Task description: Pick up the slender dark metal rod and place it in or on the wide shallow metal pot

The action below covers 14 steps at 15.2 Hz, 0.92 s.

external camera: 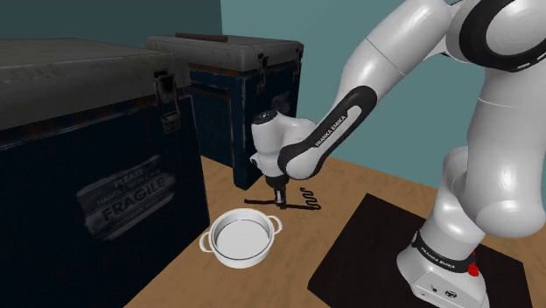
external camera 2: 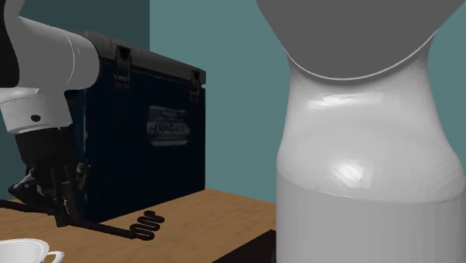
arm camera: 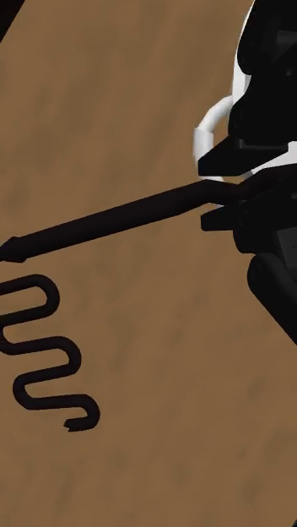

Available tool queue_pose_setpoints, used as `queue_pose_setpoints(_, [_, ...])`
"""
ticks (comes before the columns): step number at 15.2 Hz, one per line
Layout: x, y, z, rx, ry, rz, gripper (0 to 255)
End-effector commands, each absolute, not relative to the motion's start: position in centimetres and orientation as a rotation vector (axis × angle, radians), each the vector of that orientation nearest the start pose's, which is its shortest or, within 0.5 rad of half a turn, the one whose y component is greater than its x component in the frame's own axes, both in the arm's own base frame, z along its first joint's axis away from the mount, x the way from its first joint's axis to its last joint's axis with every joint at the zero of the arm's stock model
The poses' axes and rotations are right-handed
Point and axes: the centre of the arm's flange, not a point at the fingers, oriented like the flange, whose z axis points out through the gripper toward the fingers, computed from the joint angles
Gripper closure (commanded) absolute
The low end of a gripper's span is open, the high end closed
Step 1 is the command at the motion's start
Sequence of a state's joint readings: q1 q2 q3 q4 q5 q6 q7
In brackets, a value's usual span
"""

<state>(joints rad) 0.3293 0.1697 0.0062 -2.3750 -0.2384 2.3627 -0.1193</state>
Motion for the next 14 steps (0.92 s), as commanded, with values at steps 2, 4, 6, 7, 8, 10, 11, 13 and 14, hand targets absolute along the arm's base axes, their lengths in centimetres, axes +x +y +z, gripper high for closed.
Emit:
queue_pose_setpoints(2, [44.2, 13.1, 25.4, -3.017, -1.034, 0.054, 0])
queue_pose_setpoints(4, [41.9, 9.3, 26.6, -2.853, -1.052, -0.206, 0])
queue_pose_setpoints(6, [42.0, 9.5, 25.5, -2.853, -1.052, -0.206, 0])
queue_pose_setpoints(7, [42.1, 9.5, 25.0, -2.853, -1.052, -0.206, 0])
queue_pose_setpoints(8, [42.1, 9.6, 24.5, -2.853, -1.052, -0.206, 0])
queue_pose_setpoints(10, [42.2, 9.7, 23.5, -2.853, -1.052, -0.206, 0])
queue_pose_setpoints(11, [42.3, 9.9, 22.6, -2.853, -1.052, -0.206, 0])
queue_pose_setpoints(13, [42.3, 9.9, 22.6, -2.853, -1.052, -0.206, 0])
queue_pose_setpoints(14, [42.3, 9.9, 22.6, -2.853, -1.052, -0.206, 0])
